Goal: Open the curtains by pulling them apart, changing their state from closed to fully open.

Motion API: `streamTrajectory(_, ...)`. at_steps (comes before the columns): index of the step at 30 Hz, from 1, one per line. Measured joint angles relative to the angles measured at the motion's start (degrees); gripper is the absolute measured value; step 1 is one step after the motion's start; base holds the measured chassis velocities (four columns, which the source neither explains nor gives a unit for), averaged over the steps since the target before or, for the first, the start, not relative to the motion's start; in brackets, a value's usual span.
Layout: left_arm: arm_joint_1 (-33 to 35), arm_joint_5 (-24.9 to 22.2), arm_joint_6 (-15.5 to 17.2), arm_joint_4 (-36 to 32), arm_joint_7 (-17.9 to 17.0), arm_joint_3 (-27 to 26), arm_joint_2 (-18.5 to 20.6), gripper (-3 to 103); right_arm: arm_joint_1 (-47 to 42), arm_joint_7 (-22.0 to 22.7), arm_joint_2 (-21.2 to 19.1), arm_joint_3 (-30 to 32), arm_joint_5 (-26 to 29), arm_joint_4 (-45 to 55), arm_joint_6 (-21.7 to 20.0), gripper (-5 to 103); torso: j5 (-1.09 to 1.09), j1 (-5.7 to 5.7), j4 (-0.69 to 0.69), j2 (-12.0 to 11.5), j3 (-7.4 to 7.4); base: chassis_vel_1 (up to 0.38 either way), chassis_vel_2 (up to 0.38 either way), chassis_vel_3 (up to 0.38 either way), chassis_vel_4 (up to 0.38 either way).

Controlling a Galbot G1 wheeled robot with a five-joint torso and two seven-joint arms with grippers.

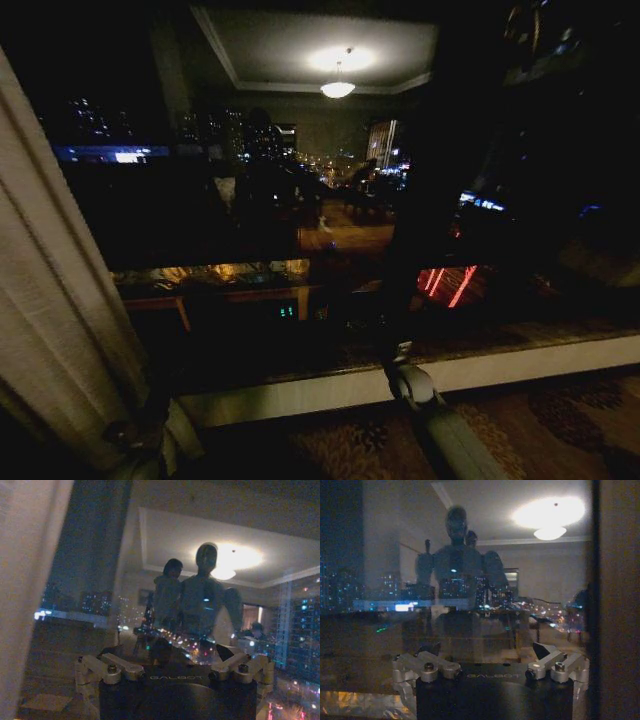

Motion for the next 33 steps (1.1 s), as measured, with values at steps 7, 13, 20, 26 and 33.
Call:
streamTrajectory(7,0.0,0.0,0.0,0.0,0.0,0.0,0.0,100,0.0,0.0,0.0,0.0,0.0,0.0,0.0,100,0.02,0.0,-0.01,0.0,0.0,-0.258,-0.24,0.247,0.241)
streamTrajectory(13,0.0,0.0,0.0,0.0,0.0,0.0,0.0,100,0.0,0.0,0.0,0.0,0.0,0.0,0.0,100,0.02,-0.01,-0.01,0.0,0.0,-0.313,-0.315,0.3,0.331)
streamTrajectory(20,0.0,0.0,0.0,0.0,0.0,0.0,0.0,100,0.0,0.0,0.0,0.0,0.0,0.0,0.0,100,0.01,-0.01,-0.01,0.0,0.0,-0.355,-0.347,0.353,0.361)
streamTrajectory(26,0.0,0.0,0.1,0.0,0.0,0.0,0.0,100,0.0,0.0,0.0,0.0,0.0,0.0,0.0,100,0.03,0.0,-0.02,0.0,0.0,-0.327,-0.298,0.321,0.308)
streamTrajectory(33,0.0,0.0,0.1,0.0,0.0,0.0,0.0,100,0.0,0.0,0.0,0.0,0.0,0.0,0.0,100,-0.03,0.0,-0.01,0.0,0.01,-0.185,-0.182,0.193,0.178)
